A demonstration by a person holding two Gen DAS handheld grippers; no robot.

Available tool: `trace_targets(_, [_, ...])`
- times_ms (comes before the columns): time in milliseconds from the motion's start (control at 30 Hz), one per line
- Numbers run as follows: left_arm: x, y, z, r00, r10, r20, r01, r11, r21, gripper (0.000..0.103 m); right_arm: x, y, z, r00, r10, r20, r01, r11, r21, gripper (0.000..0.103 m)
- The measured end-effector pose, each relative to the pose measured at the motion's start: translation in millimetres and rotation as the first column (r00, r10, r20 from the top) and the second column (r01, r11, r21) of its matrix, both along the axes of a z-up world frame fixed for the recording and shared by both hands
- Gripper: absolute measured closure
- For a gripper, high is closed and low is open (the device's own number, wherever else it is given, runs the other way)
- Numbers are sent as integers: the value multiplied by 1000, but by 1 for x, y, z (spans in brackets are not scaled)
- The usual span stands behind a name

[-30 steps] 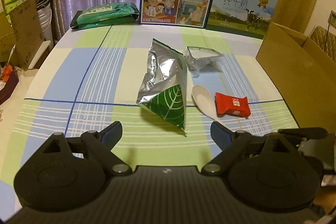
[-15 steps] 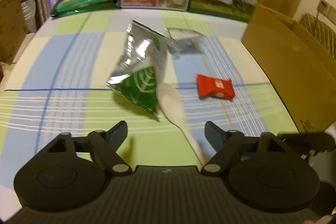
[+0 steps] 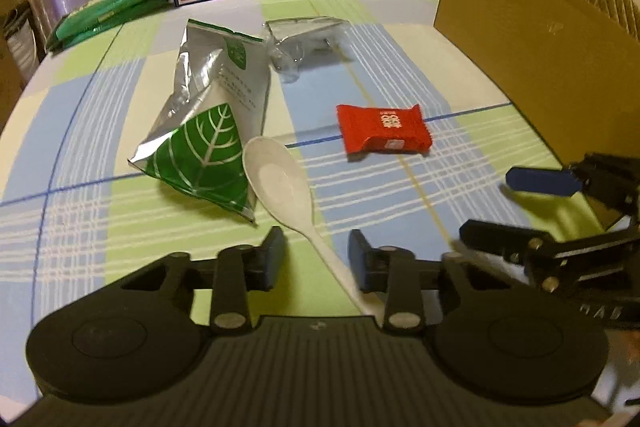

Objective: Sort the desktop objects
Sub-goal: 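Grasp the white plastic spoon with the left tool while the right tool approaches the red candy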

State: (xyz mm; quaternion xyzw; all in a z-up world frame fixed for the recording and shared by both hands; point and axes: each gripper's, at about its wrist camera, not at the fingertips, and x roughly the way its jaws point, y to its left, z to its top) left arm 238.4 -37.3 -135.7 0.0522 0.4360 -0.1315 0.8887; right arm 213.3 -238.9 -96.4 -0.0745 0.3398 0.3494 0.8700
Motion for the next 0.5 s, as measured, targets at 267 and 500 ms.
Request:
trace_targets(267, [0,14,4,1000,-5,-17,5,999,41,97,14,7,4,1000,11,25,-11,1000,-5,39])
trace_targets(500, [4,10,4,1000,-16,2,16,998,57,96,37,26,2,998,34,52,-32,998,-48,34])
